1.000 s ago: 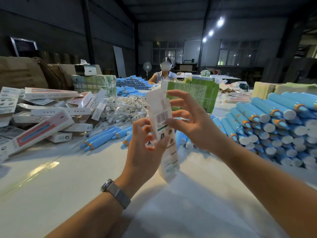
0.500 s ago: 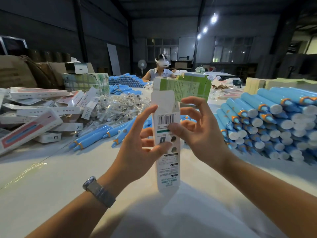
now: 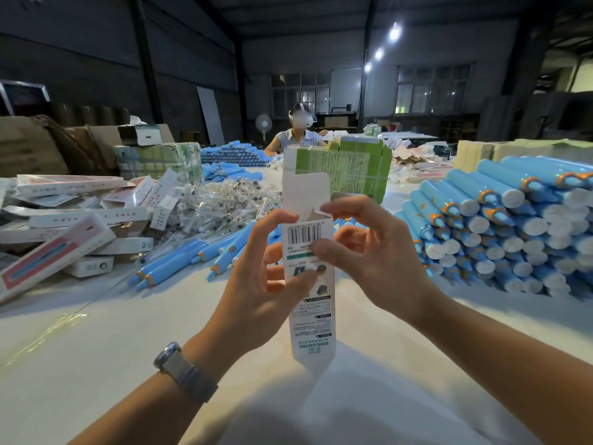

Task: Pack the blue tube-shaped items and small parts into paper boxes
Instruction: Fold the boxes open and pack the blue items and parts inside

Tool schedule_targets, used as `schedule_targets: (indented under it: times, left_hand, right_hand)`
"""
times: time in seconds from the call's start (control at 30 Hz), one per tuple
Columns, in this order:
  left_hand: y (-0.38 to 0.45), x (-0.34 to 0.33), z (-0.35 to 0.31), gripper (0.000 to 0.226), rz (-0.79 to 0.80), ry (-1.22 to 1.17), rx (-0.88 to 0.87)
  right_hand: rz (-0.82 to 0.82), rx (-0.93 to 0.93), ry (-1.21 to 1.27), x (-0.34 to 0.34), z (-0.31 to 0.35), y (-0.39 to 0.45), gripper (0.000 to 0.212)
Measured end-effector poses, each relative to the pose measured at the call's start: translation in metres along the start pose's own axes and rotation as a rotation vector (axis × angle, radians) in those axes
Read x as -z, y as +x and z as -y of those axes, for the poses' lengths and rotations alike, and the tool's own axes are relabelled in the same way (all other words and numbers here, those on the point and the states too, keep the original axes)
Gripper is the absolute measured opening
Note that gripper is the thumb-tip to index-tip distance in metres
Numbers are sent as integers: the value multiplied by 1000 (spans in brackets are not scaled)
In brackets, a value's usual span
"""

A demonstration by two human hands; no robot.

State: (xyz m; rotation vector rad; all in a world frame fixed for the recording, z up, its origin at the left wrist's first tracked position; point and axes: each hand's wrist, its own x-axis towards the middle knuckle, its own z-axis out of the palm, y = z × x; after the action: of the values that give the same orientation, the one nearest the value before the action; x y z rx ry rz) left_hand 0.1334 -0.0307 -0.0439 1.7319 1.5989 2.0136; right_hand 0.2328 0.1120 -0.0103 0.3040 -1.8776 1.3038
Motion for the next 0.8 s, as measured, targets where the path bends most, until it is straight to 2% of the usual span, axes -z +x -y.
schedule_targets:
  times: [0.13, 0.33, 0.47, 0.57, 0.73, 0.8]
  left_hand:
    - [-2, -2, -2, 28, -48, 24, -10]
    - [-1, -6, -4, 24, -102, 40, 1]
    - [0, -6, -5, 35, -85, 48, 6]
    - [-1, -9, -6, 34, -81, 59, -20]
    - [-2, -10, -4, 34, -96, 9, -9]
    - [-2, -8, -5, 38, -91, 4, 4]
  right_hand:
    - [30, -24, -49, 4, 2, 1, 29]
    - [-21, 8, 28, 7, 7, 4, 11]
    - [-56, 47, 54, 5, 9, 4, 13]
    - [-65, 101, 39, 4, 13, 5, 22]
    - [-50, 138, -46, 4, 14, 5, 35]
    - [-37, 157, -111, 4, 14, 6, 33]
